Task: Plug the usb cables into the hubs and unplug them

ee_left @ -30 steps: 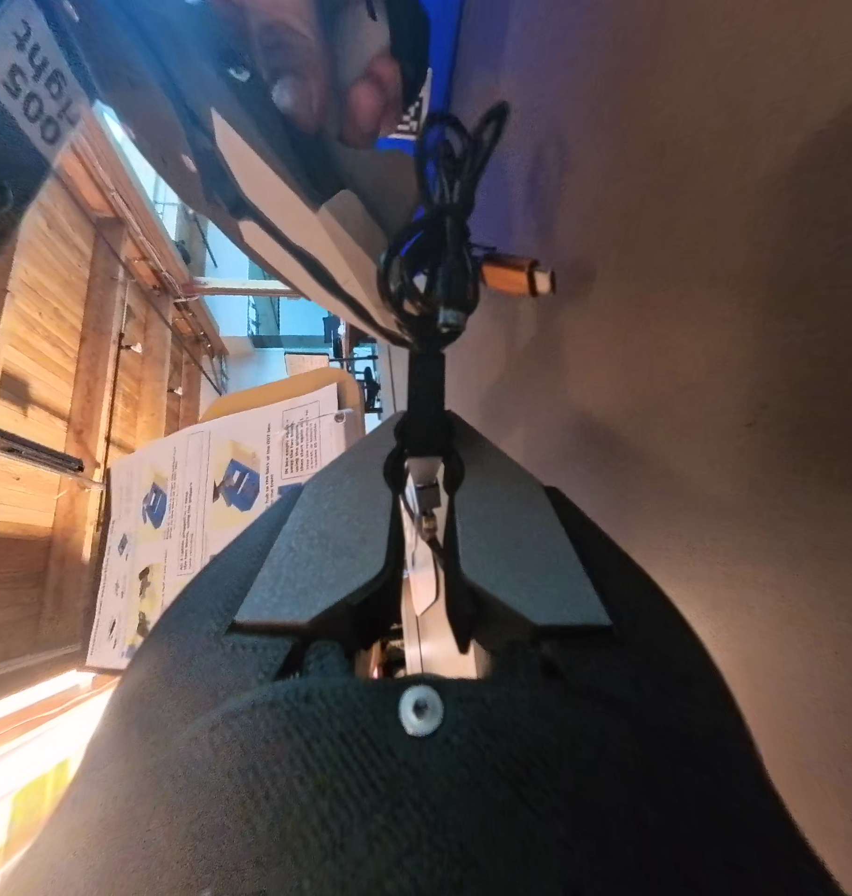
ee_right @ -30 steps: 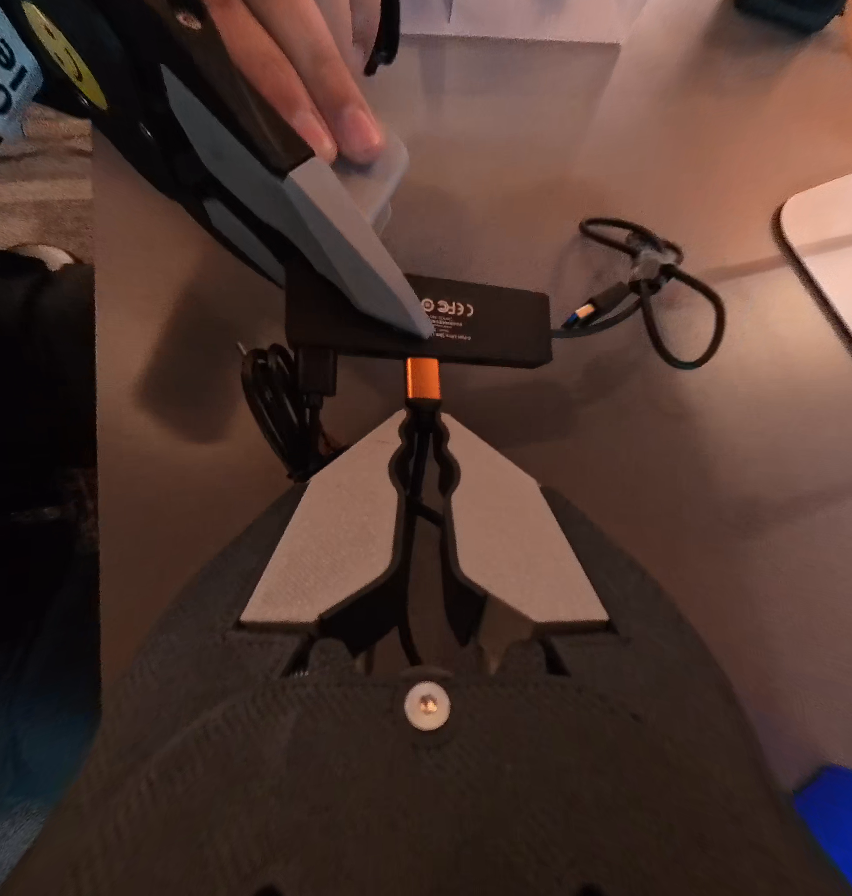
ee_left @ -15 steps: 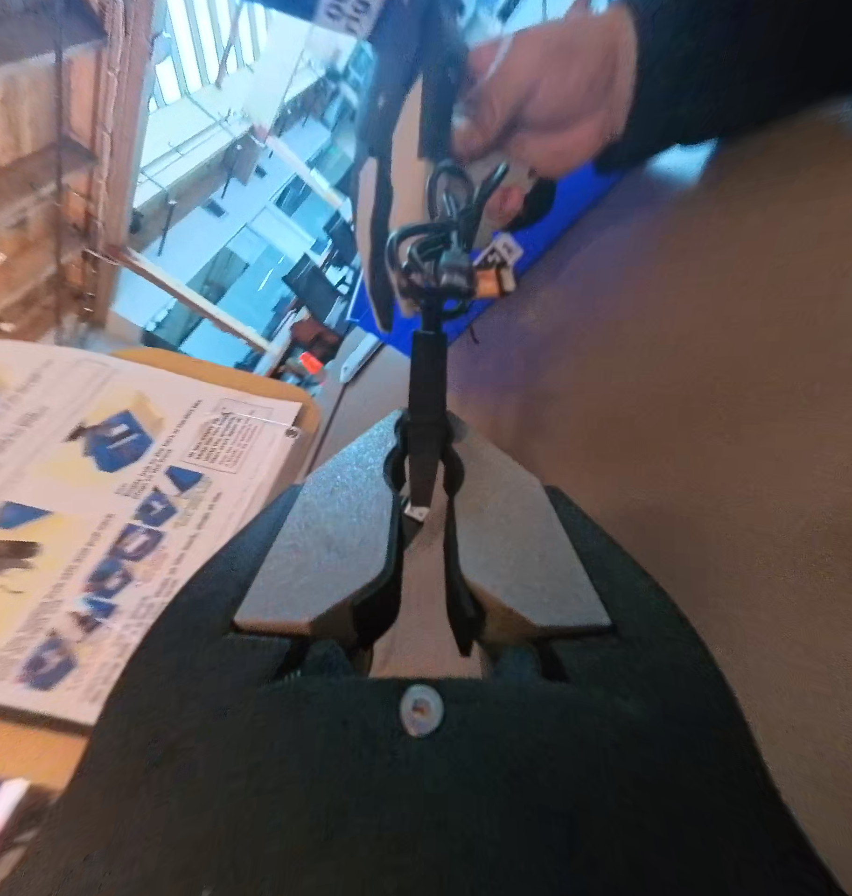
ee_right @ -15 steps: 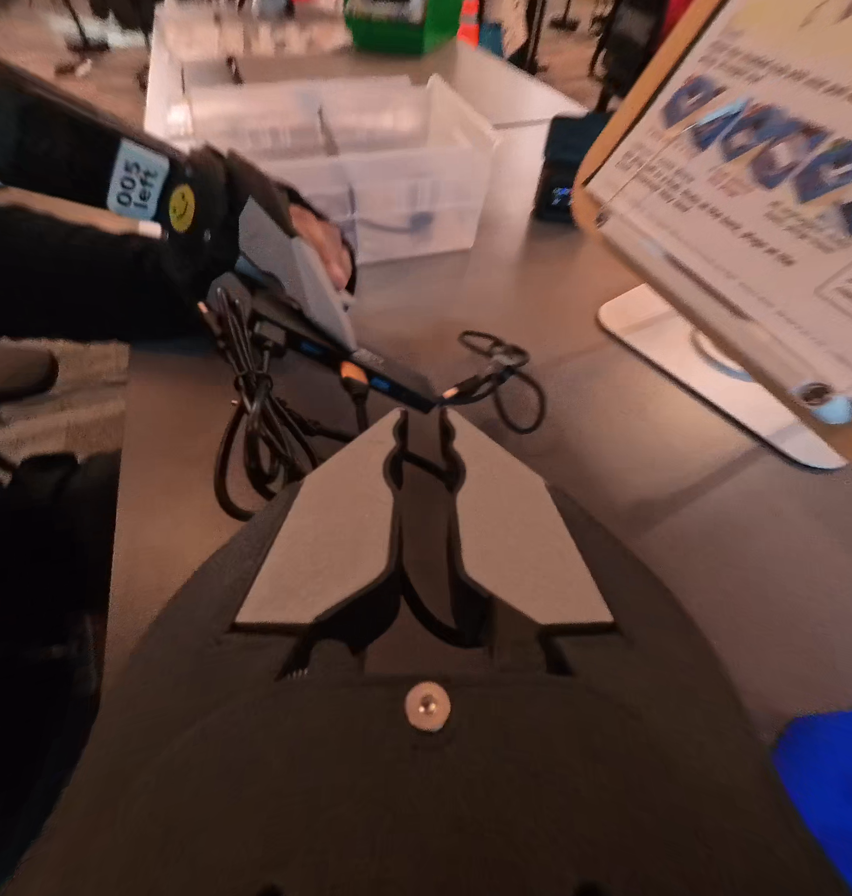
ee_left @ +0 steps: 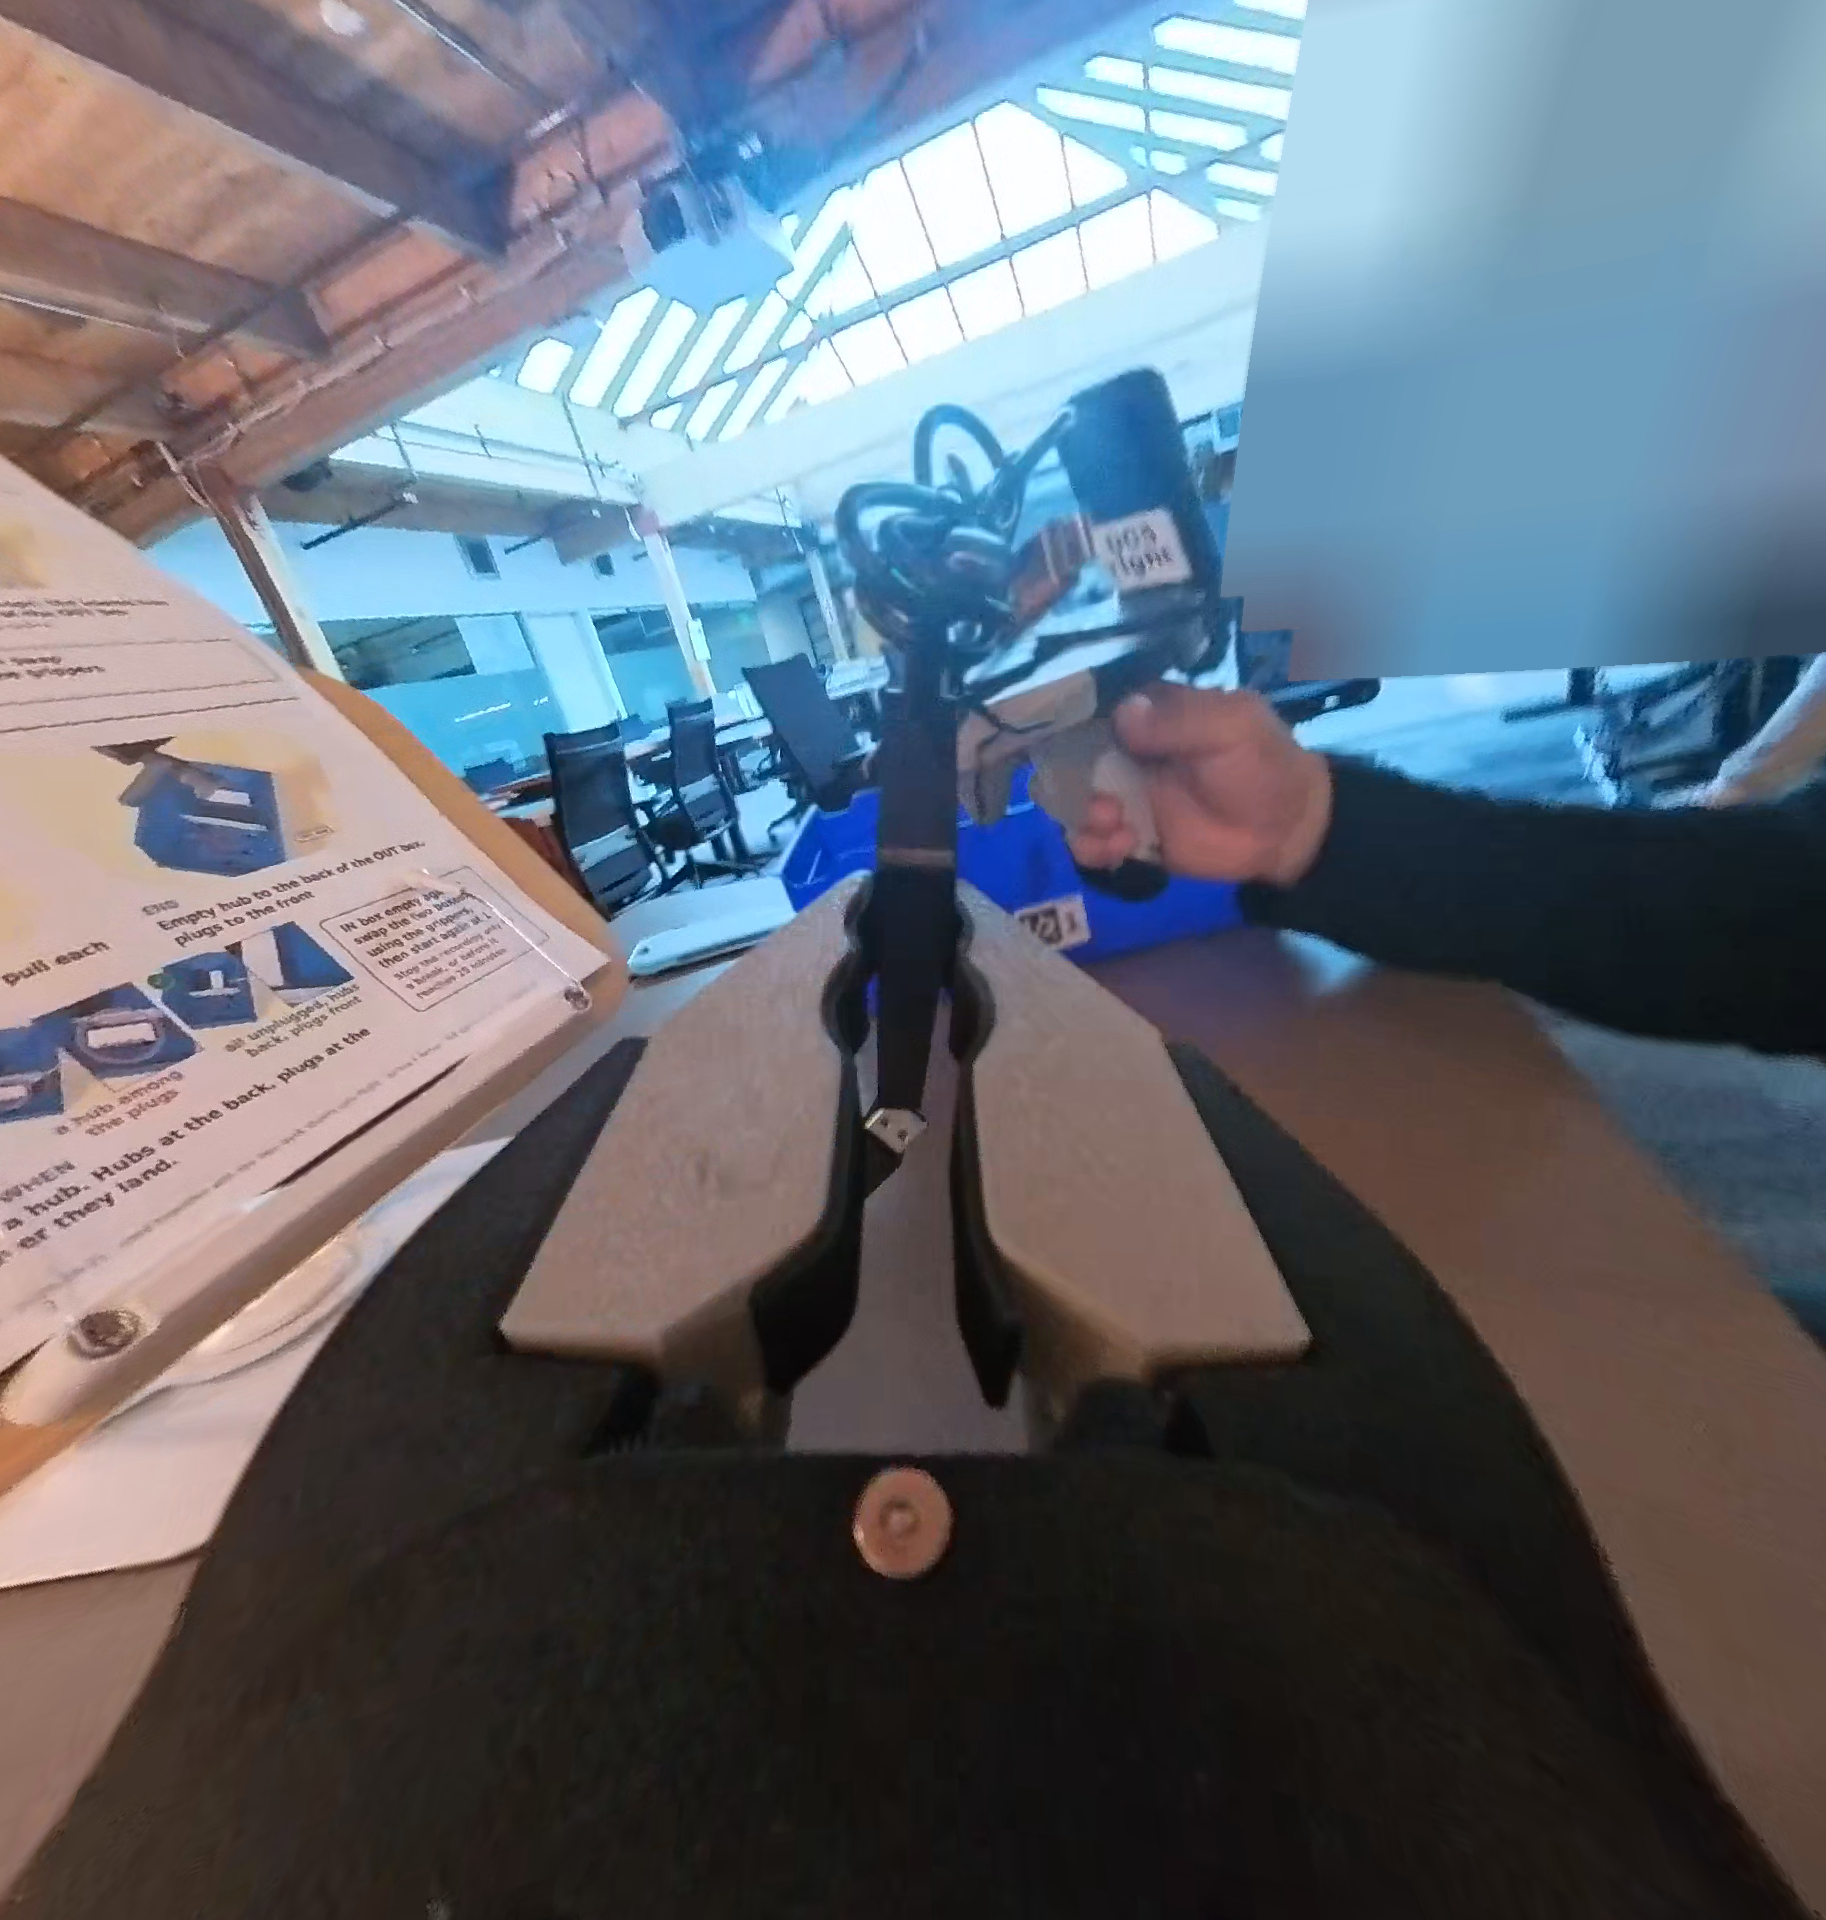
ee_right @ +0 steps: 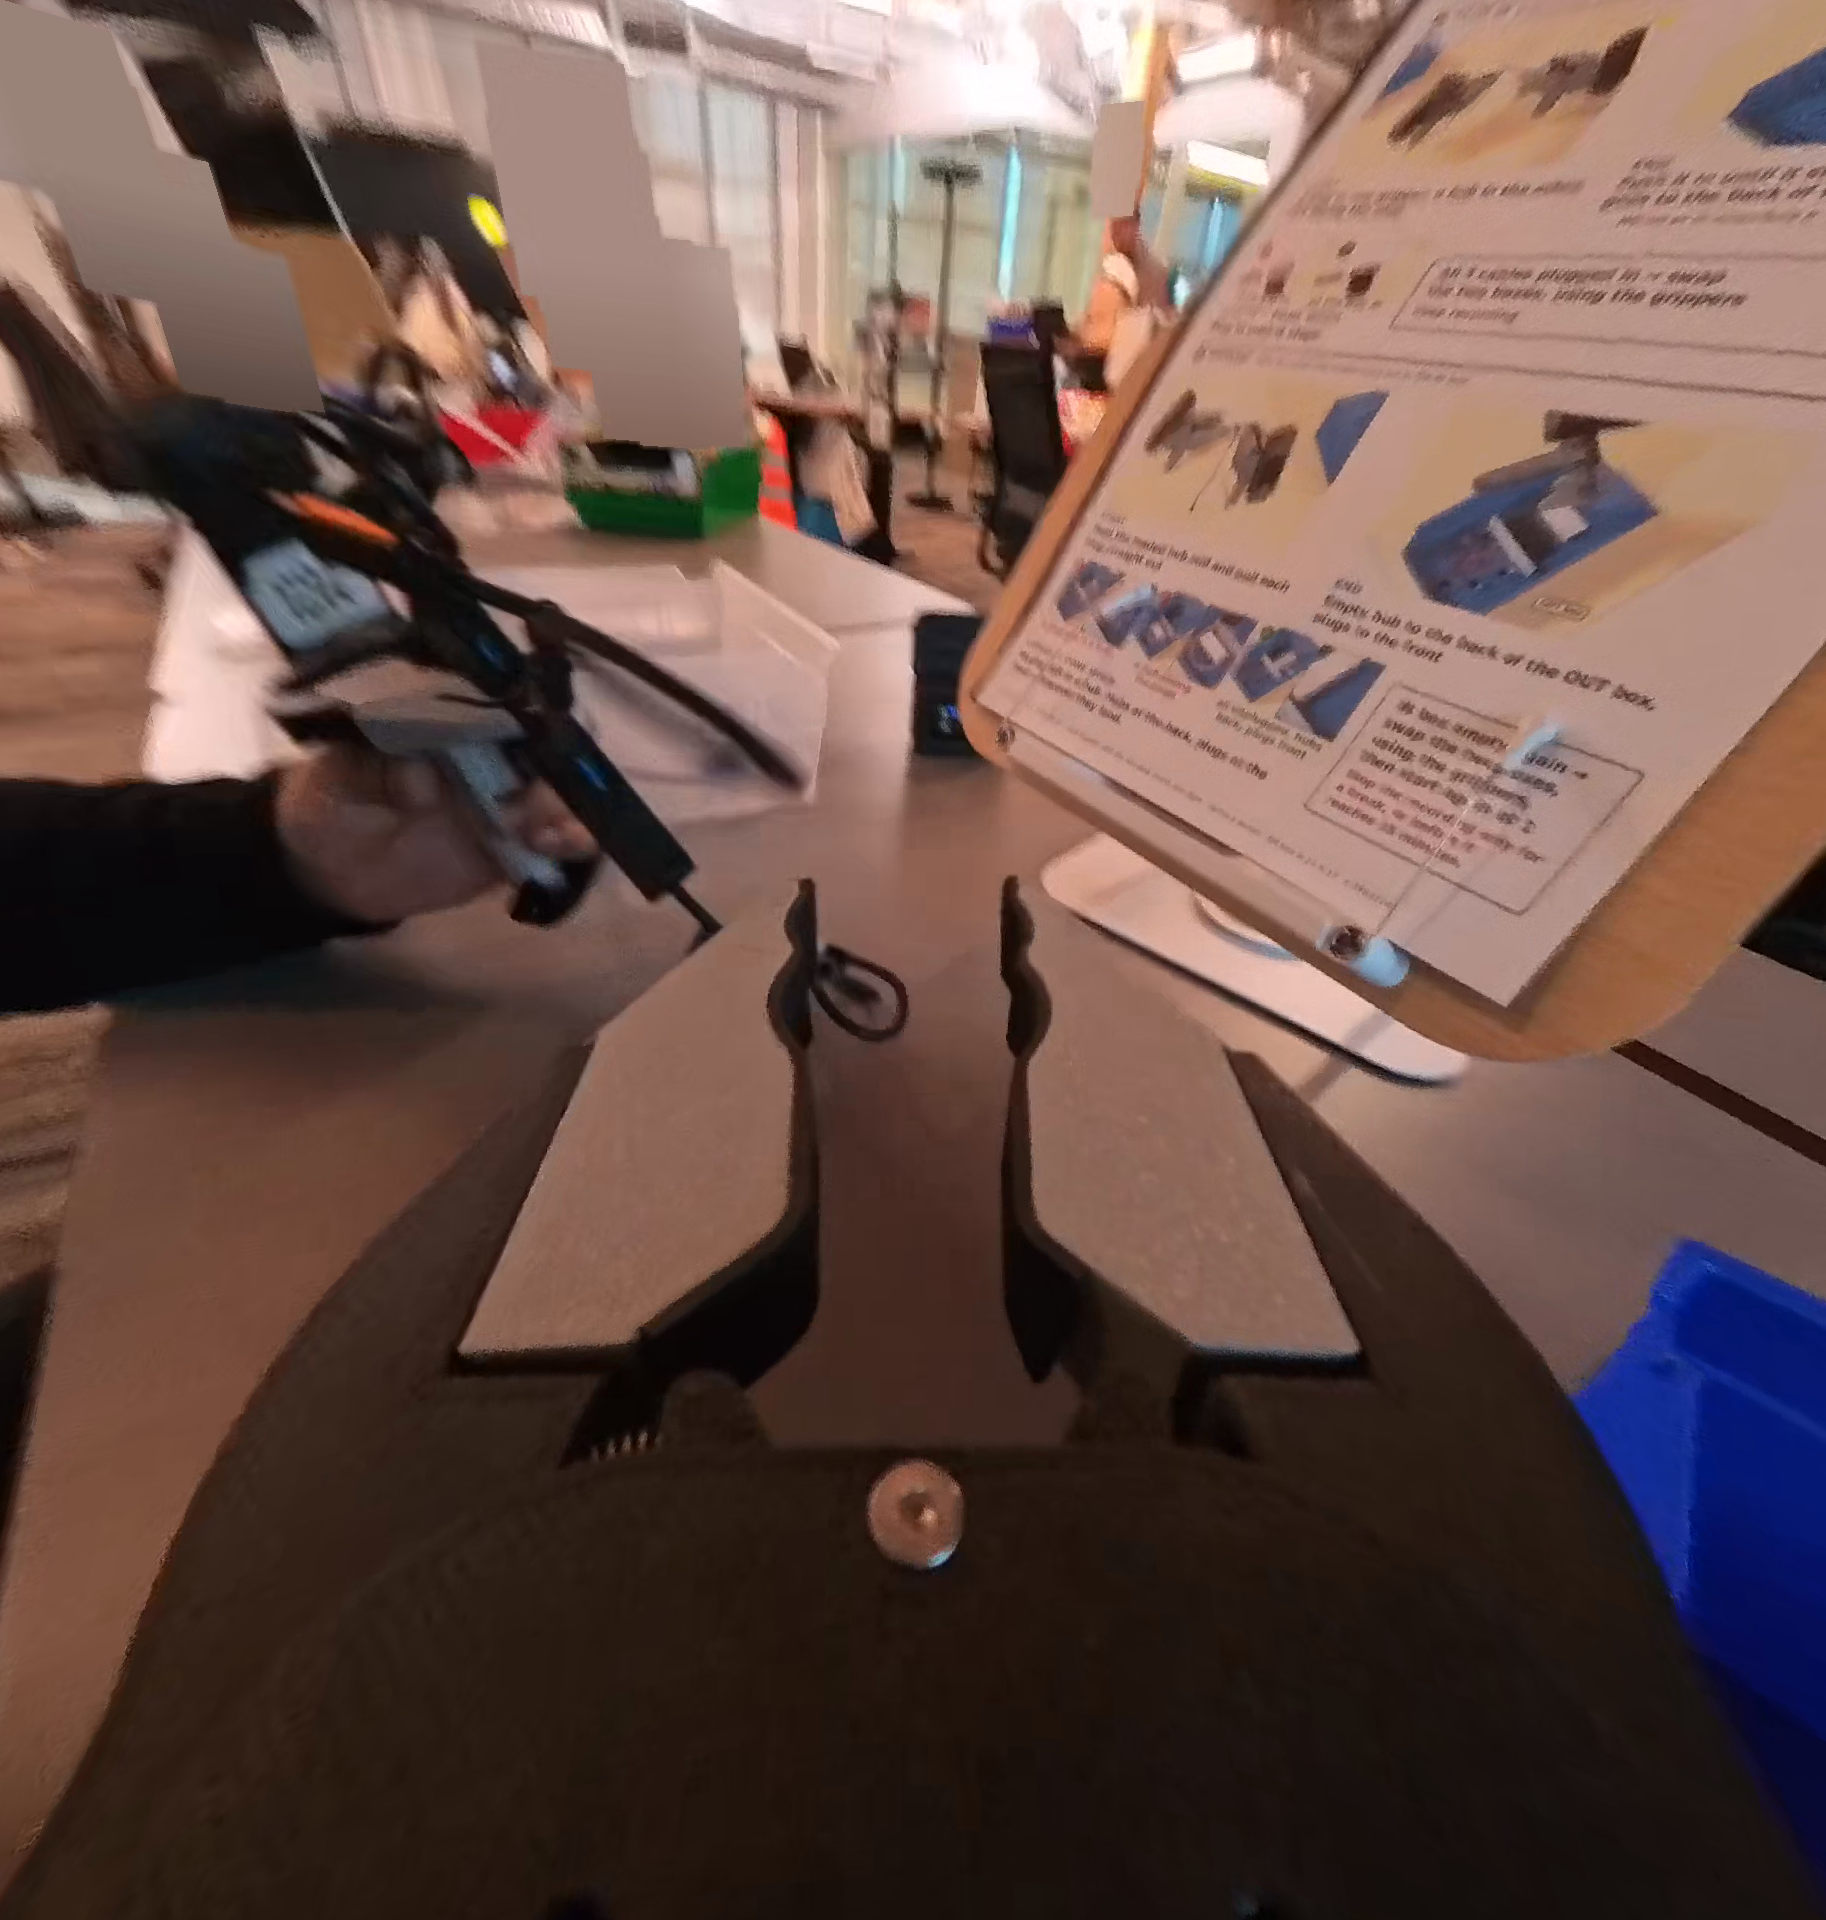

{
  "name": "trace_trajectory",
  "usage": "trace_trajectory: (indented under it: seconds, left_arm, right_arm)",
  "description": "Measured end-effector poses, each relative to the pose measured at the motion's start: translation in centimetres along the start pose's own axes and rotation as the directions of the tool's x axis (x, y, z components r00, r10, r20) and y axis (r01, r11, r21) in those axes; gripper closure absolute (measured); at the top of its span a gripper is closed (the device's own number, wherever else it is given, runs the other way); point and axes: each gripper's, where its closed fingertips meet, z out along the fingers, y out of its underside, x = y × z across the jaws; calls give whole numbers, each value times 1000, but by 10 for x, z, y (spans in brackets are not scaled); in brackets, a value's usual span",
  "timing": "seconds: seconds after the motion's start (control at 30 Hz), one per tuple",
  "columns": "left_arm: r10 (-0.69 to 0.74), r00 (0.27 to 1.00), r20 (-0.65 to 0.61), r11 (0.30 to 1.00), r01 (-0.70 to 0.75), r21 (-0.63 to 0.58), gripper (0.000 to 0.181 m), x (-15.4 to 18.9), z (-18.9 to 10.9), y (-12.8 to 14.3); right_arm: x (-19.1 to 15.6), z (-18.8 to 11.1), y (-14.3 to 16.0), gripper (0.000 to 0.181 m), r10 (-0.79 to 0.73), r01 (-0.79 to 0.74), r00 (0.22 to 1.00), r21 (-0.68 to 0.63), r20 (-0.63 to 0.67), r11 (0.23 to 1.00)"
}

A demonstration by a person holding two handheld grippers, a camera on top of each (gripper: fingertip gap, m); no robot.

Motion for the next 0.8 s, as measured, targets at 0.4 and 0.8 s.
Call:
trace_trajectory:
  seconds: [0.4,0.8]
  left_arm:
    - [-195,968,-159,973,210,90,173,20,4,-16]
    - [-302,952,42,952,300,55,165,-23,-7,-6]
  right_arm:
    - [-96,47,3,128,102,-91,930,-49,354,995]
    - [-31,26,-44,173,-293,283,956,-249,-1,926]
